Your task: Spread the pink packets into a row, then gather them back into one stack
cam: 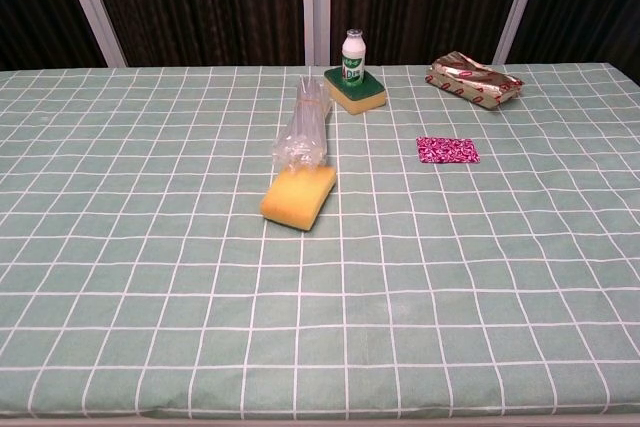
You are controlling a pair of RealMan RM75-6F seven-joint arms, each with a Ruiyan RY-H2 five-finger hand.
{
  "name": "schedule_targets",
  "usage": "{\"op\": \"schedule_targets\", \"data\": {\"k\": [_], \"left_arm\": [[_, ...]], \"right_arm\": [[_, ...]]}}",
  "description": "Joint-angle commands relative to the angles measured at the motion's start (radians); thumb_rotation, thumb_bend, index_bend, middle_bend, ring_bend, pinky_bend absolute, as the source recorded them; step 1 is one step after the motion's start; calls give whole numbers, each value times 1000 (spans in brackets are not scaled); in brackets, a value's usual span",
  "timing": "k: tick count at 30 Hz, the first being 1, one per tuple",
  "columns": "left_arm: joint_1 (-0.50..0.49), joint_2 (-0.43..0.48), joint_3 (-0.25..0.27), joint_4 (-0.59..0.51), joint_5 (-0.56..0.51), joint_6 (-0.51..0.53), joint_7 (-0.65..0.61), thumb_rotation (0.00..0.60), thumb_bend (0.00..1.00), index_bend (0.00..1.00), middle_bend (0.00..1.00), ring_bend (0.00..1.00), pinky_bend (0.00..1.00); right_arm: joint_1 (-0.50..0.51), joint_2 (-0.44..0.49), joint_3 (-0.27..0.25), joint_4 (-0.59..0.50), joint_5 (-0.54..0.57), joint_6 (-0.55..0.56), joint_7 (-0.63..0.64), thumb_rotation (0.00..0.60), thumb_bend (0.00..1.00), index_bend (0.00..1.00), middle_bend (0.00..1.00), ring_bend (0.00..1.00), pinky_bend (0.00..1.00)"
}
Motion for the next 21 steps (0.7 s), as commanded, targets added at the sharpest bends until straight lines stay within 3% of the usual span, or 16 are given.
{"op": "schedule_targets", "data": {"k": [1, 8, 11, 14, 21], "left_arm": [[0, -1, 0, 0, -2, -2, 1, 600, 126, 268, 180, 153, 165], [10, -7, 9, 0, -14, -3, 7, 600, 126, 268, 180, 153, 165], [8, -7, 5, -2, -23, -9, 12, 600, 127, 268, 180, 153, 165], [6, -6, 3, -6, -27, -12, 18, 600, 127, 269, 180, 153, 165], [3, 1, 0, -18, -35, -17, 35, 600, 126, 268, 180, 153, 165]], "right_arm": [[56, 16, 19, -27, 50, -99, -43, 555, 176, 122, 88, 0, 0], [264, -46, 117, 23, 249, -409, -124, 549, 317, 188, 50, 0, 0], [365, -118, 148, 127, 347, -557, -131, 533, 410, 227, 43, 0, 0], [455, -206, 167, 260, 432, -672, -155, 508, 440, 234, 33, 0, 0], [597, -365, 177, 466, 532, -812, -198, 384, 466, 234, 7, 0, 0]]}}
